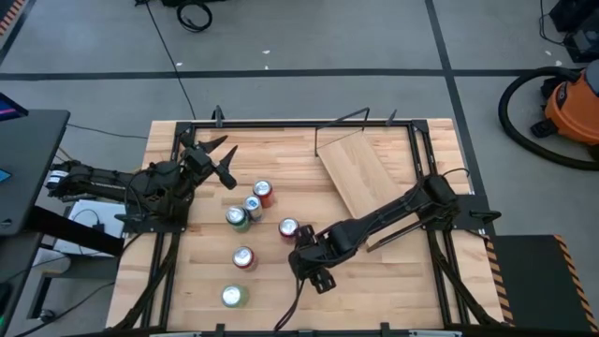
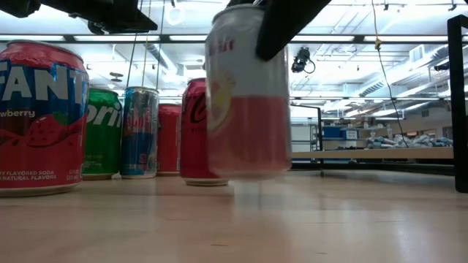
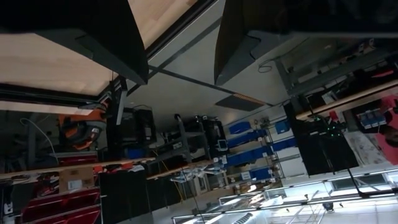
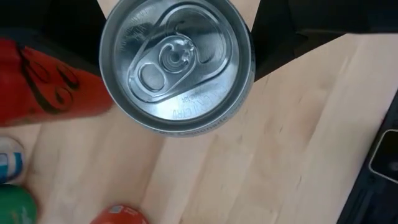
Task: Place canned beverage on shelf
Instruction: Put the pink soda can on the shelf
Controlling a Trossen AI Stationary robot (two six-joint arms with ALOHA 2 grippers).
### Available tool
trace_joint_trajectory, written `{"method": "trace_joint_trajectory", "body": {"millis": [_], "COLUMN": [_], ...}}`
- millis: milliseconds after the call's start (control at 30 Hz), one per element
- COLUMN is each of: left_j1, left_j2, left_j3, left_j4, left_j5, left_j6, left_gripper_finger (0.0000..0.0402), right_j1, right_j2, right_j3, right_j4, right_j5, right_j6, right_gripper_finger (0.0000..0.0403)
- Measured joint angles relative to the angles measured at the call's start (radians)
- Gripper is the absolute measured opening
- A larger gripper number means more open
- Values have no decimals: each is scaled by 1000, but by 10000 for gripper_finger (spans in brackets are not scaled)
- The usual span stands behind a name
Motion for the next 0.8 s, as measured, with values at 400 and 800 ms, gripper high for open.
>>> {"method": "trace_joint_trajectory", "body": {"millis": [400, 800], "left_j1": [0, -1], "left_j2": [0, 0], "left_j3": [0, 0], "left_j4": [-2, -36], "left_j5": [24, 346], "left_j6": [-13, -29], "left_gripper_finger": [194, 194], "right_j1": [-63, -192], "right_j2": [-119, -305], "right_j3": [1, -123], "right_j4": [-214, -293], "right_j5": [111, 154], "right_j6": [-1, -11], "right_gripper_finger": [327, 327]}}
